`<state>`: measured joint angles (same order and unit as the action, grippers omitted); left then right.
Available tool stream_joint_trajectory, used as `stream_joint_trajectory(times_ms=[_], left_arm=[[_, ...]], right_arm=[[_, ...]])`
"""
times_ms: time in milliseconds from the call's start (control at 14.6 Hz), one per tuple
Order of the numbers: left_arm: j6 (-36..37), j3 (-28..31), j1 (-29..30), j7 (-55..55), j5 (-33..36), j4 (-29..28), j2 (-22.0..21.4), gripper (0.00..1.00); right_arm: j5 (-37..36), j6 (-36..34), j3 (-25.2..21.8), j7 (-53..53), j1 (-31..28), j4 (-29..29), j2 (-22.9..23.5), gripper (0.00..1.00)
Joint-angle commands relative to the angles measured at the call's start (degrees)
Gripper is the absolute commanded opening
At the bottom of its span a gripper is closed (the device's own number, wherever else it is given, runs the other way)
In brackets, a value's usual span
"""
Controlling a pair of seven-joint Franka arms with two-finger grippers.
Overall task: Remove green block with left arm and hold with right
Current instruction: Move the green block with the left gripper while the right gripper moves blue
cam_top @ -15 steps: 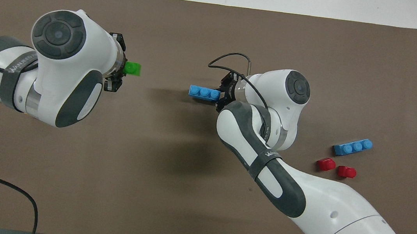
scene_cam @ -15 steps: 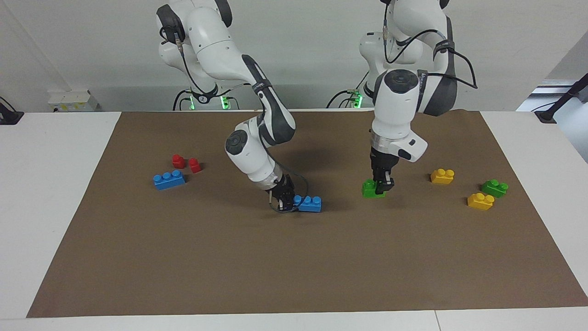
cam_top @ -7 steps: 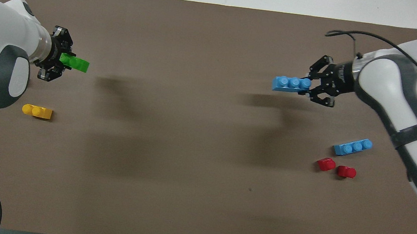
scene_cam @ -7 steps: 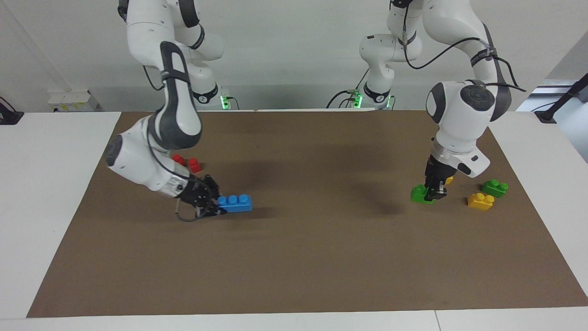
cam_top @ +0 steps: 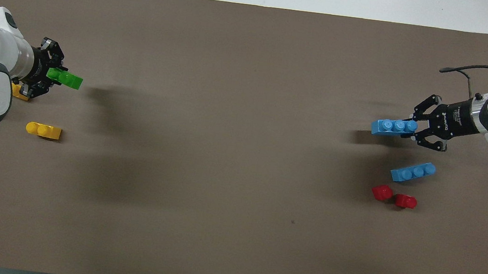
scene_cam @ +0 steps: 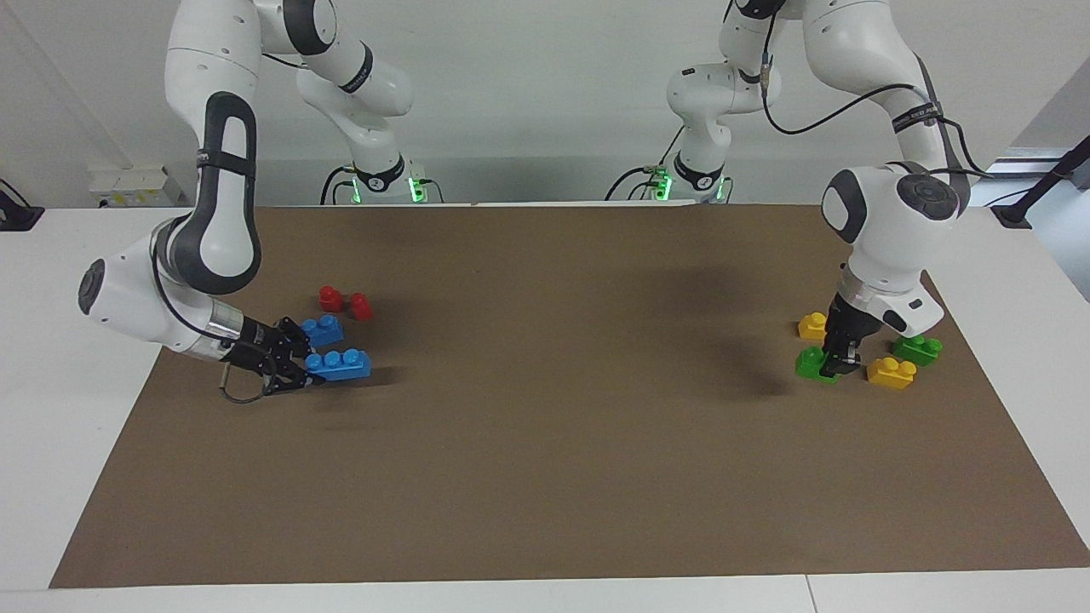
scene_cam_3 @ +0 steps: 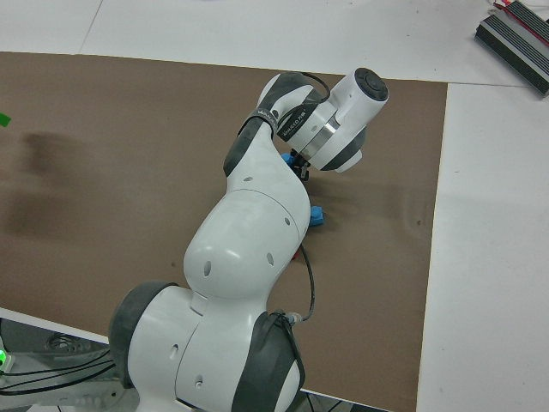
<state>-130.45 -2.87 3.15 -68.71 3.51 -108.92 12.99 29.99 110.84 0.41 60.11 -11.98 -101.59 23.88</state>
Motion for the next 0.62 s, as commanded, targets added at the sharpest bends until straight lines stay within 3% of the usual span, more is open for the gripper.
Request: stream_joint_trajectory(times_ms=[0,547], left_arm=[[-4.72,-0.47,1.5,1.91,-0.79,-1.64,1.86,0.0],[-8.41,-0.39,2.74,1.91,-0.7,-1.12,5.99,0.0]], right_arm=[[-0.55,3.58,0.64,-1.4,0.2,-1.86,0.38,0.0],[0.24,10.44,0.73,-0.87,3.01,-3.7,1.44,0.0]])
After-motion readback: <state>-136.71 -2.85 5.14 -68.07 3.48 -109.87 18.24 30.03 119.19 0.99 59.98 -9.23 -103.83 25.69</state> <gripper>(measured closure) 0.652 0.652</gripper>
